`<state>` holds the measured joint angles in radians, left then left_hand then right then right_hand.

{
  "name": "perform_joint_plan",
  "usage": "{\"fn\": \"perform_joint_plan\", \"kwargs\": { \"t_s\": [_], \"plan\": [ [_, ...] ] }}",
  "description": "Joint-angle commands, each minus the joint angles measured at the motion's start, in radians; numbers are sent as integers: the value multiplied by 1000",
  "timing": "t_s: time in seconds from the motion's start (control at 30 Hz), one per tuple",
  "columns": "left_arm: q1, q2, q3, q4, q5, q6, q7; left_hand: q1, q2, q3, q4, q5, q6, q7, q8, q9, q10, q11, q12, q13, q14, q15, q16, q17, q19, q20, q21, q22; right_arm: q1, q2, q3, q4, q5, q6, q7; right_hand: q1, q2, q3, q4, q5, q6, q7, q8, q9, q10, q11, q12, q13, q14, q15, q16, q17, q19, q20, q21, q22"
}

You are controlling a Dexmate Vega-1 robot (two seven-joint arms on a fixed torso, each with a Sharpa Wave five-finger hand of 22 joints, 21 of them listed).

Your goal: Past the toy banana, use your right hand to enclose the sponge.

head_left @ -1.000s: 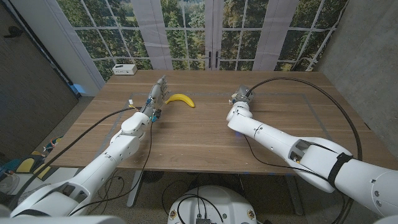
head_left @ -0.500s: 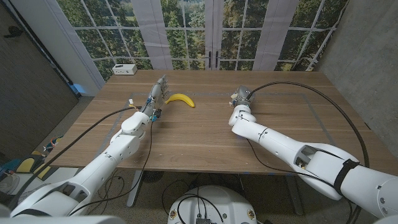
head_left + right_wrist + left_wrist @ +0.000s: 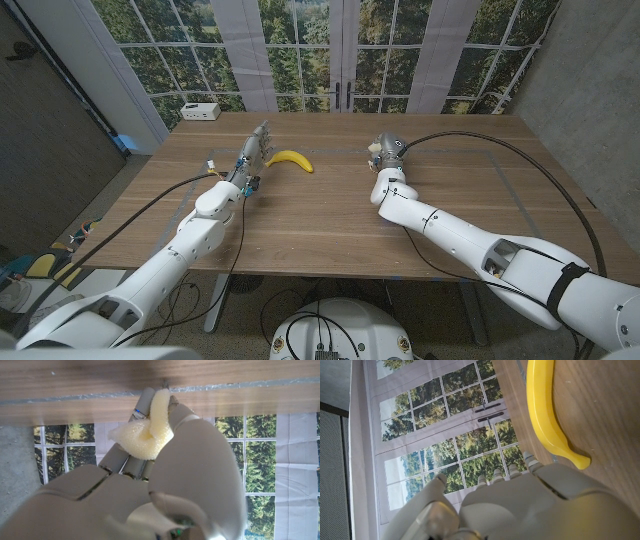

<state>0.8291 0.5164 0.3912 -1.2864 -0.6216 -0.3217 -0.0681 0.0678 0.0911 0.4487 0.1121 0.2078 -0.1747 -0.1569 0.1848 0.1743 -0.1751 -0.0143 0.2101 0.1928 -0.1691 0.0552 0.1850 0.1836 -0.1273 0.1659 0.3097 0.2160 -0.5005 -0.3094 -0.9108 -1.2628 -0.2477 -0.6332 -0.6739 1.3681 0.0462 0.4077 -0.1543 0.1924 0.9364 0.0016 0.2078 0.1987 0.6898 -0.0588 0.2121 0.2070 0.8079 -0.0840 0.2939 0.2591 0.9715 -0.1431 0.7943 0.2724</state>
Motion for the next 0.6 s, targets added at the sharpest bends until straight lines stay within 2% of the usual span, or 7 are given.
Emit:
{"fn": "perform_joint_plan", "kwargs": {
  "t_s": [0.03, 0.3, 0.47, 0.6],
  "plan": [
    [21, 8, -7, -30, 4, -5, 15, -4, 3, 3, -1, -1, -23, 6, 2, 5, -60, 8, 2, 5, -1, -6, 2, 2, -2, 4, -6, 2, -26, -46, 20, -69, -43, 82, -2, 151, 136, 7, 4, -1, 8, -4, 2, 5, 10, -3, -2, 5, 24, -151, 8, 1, -10, -79, 10, 2],
    [28, 12, -9, -41, -1, -5, 11, -4, 3, 3, -1, -1, -24, 6, 2, 5, -58, 8, 2, 5, -1, -6, 3, 2, -1, 3, -5, 2, -53, -67, 43, -123, -73, 154, -20, 154, 135, 8, 7, -3, 11, -7, 0, 6, 11, -8, -4, 5, 30, -151, 9, 1, -18, -79, 18, 2],
    [37, 16, -12, -52, 3, -6, 23, -4, 3, 3, -1, -1, -24, 6, 2, 5, -59, 6, 2, 5, -1, -7, 3, 2, -1, 3, -5, 2, -74, -69, 76, -158, -61, 199, -21, 156, 135, 9, 9, -4, 12, -6, -1, 6, 14, -2, -4, 5, 33, -150, 8, 0, -23, -78, 26, 2],
    [42, 18, -14, -58, 3, -8, 25, -4, 3, 4, -1, -1, -24, 6, 2, 5, -58, 8, 2, 5, -1, -7, 3, 2, 0, 3, -5, 2, -89, -72, 99, -179, -52, 238, -22, 158, 133, 10, 9, -5, 12, -5, -2, 6, 10, -9, -7, 5, 34, -151, 7, -1, -27, -78, 32, 2]
  ]
}}
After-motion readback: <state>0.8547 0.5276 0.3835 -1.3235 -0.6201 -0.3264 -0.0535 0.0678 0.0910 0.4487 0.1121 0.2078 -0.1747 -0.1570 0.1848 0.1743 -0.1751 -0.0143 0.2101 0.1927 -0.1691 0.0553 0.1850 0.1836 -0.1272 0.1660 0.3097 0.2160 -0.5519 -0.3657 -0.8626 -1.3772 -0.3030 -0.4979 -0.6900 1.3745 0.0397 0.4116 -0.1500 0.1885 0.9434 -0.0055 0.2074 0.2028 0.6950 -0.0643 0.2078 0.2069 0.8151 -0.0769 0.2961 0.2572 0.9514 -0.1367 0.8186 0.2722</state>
